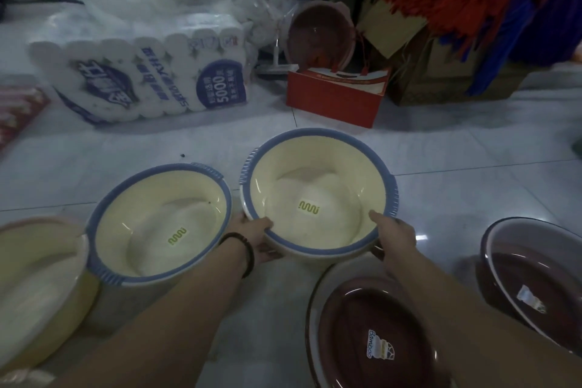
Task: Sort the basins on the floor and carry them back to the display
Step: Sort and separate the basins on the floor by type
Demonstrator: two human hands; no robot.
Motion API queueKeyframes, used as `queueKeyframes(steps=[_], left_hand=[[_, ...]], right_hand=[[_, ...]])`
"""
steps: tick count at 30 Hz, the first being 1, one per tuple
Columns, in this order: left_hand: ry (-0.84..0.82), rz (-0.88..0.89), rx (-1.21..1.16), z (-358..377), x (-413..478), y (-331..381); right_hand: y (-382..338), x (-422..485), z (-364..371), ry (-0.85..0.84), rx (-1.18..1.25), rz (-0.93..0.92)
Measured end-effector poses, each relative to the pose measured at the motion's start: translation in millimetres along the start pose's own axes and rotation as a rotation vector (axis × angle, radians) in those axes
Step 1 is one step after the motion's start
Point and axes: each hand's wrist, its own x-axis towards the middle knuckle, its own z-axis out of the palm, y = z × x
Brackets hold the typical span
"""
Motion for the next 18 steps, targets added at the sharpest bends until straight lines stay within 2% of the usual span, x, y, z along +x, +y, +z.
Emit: queueKeyframes(steps=[5, 9, 12, 15, 18], left_hand=[[0.042, 0.077, 0.091, -21, -61, 37], [0.056, 0.053, 0.382, -48, -131, 57], [0.126, 0.038, 0.482, -78, -185, 62], [0.265, 0.130, 0.550, -118, -233, 50], [0.300, 0.117, 0.620, -161, -262, 11]], right_hand=[[-39, -45, -25, -0.011, 0.016, -0.091], [-58, -96, -39, -0.016, -0.115, -0.191], [-60, -151, -55, -0.052, -0.238, -0.274], [-47, -205, -78, -0.069, -0.335, -0.348], [-18, -257, -102, -0.111, -0.404, -0.379]])
